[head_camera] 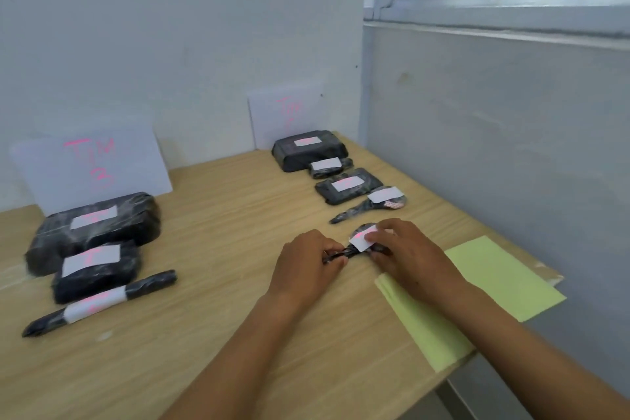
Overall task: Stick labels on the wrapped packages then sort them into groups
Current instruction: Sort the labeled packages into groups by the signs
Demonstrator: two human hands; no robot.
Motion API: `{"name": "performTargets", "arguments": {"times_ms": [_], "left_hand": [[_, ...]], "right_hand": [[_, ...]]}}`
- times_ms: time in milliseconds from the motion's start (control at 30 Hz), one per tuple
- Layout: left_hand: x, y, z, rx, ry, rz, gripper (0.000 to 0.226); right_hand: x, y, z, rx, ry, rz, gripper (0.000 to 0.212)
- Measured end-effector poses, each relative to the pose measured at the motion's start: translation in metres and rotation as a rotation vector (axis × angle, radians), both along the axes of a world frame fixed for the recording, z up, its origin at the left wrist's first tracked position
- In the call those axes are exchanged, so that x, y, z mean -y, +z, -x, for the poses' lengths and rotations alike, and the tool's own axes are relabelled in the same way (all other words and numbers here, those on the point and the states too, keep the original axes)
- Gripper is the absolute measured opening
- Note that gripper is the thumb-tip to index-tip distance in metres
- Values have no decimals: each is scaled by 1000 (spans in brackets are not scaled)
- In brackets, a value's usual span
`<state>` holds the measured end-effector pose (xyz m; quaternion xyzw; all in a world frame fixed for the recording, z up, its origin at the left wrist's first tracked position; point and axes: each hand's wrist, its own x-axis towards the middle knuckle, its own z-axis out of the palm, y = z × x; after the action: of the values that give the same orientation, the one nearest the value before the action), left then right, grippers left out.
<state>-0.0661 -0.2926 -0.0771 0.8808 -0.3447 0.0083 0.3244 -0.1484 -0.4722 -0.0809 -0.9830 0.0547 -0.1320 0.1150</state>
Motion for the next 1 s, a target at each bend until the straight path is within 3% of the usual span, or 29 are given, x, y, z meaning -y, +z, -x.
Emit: {"name": "performTargets", "arguments": {"times_ms": [400, 633, 1000], "left_hand": [[69, -11, -7, 93, -3, 50, 32], [52, -20, -9, 108, 83, 84, 35], [19, -24, 3, 151, 129, 11, 47]], "right_hand": [[60, -5, 4, 114, -207, -111, 26], [58, -12, 5, 205, -272, -188, 27], [55, -11, 10, 170, -280, -116, 22]]}}
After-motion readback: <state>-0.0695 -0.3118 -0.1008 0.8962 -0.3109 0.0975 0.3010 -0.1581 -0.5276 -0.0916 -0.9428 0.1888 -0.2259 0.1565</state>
